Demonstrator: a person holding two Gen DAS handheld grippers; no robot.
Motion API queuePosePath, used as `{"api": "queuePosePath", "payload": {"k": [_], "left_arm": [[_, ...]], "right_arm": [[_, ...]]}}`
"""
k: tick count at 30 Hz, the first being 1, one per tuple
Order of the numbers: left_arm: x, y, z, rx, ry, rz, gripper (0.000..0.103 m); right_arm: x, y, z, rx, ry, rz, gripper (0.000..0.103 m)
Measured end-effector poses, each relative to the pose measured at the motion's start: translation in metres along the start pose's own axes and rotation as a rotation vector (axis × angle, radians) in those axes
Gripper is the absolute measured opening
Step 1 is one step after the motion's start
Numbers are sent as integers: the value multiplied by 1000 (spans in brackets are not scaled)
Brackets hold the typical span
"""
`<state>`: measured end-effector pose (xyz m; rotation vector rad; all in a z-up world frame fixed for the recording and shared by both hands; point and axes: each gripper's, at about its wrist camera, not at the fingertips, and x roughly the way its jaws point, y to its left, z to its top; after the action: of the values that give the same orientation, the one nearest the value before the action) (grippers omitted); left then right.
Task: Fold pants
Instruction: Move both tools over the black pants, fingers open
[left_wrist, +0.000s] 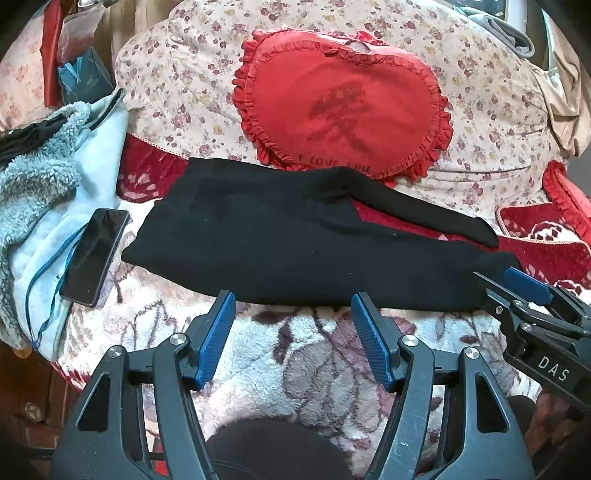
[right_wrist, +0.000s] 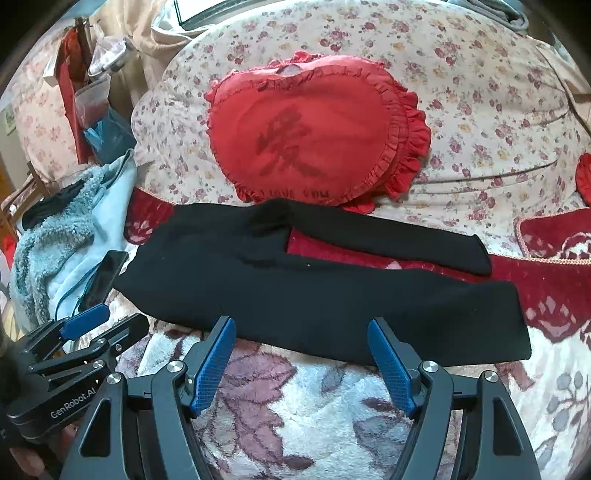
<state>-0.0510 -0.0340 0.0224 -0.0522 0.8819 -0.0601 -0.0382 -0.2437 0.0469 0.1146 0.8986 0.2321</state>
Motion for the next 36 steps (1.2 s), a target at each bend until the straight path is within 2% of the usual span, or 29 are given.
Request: {"api": "queuePosePath", "payload": {"k": [36], "left_arm": [[31, 11, -1, -35, 65, 9, 65]], "right_arm": [[39, -3, -7, 7, 103, 1, 73]]}}
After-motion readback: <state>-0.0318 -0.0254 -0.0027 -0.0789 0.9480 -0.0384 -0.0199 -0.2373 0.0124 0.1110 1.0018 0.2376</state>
